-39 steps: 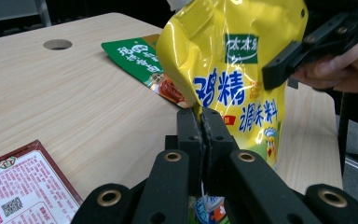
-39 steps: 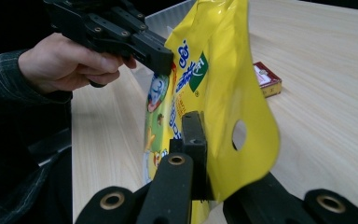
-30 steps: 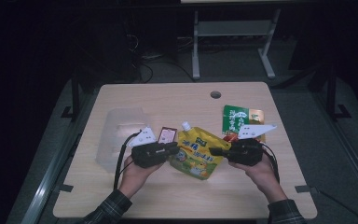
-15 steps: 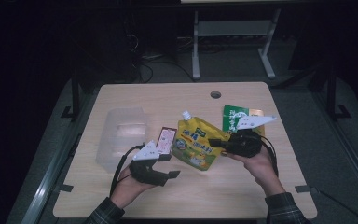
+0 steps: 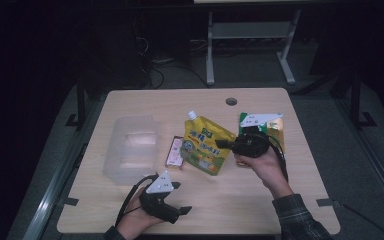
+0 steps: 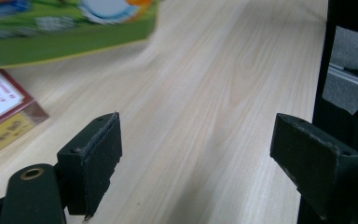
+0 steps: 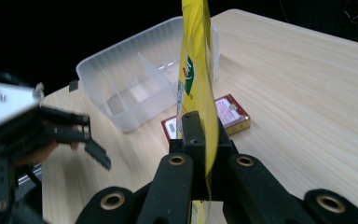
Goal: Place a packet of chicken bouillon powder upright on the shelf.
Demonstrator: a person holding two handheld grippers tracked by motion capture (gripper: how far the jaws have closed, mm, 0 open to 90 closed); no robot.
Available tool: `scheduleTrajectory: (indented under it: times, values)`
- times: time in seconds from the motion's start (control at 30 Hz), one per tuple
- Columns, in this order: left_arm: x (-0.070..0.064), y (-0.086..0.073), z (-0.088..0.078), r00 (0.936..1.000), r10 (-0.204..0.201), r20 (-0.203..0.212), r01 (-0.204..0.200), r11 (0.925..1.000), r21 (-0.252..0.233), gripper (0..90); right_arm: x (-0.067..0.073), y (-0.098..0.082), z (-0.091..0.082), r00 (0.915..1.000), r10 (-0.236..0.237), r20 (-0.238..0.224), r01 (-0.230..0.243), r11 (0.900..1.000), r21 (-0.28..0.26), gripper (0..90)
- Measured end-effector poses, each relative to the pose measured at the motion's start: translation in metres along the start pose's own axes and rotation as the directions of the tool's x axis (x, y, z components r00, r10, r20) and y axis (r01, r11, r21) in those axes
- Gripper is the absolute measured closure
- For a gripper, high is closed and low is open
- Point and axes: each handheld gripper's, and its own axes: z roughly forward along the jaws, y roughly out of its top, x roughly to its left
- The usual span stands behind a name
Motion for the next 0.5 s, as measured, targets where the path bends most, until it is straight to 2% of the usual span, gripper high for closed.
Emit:
scheduleTrajectory:
  times: [0.17, 0.37, 0.43, 0.5]
  values:
    - [-0.003, -0.001, 0.006, 0.9999, 0.014, -0.002, -0.014, 0.9997, 0.021, 16.0, 0.006, 0.015, 0.007, 1.0, -0.007, 0.001, 0.007, 1.0, 0.001, 90.0]
    - [-0.004, -0.001, 0.012, 0.9998, 0.017, -0.011, -0.017, 0.9998, 0.012, 16.0, 0.014, 0.034, 0.019, 0.9997, -0.02, -0.01, 0.02, 1.0, -0.002, 90.0]
    - [-0.005, -0.002, 0.014, 0.9997, 0.024, -0.01, -0.023, 0.9996, 0.016, 16.0, 0.017, 0.04, 0.023, 0.9997, -0.021, -0.013, 0.021, 1.0, -0.002, 90.0]
    - [-0.004, -0.002, 0.015, 0.9988, 0.048, -0.012, -0.048, 0.9984, 0.03, 16.0, 0.019, 0.046, 0.028, 0.9995, -0.022, -0.022, 0.022, 1.0, 0.004, 90.0]
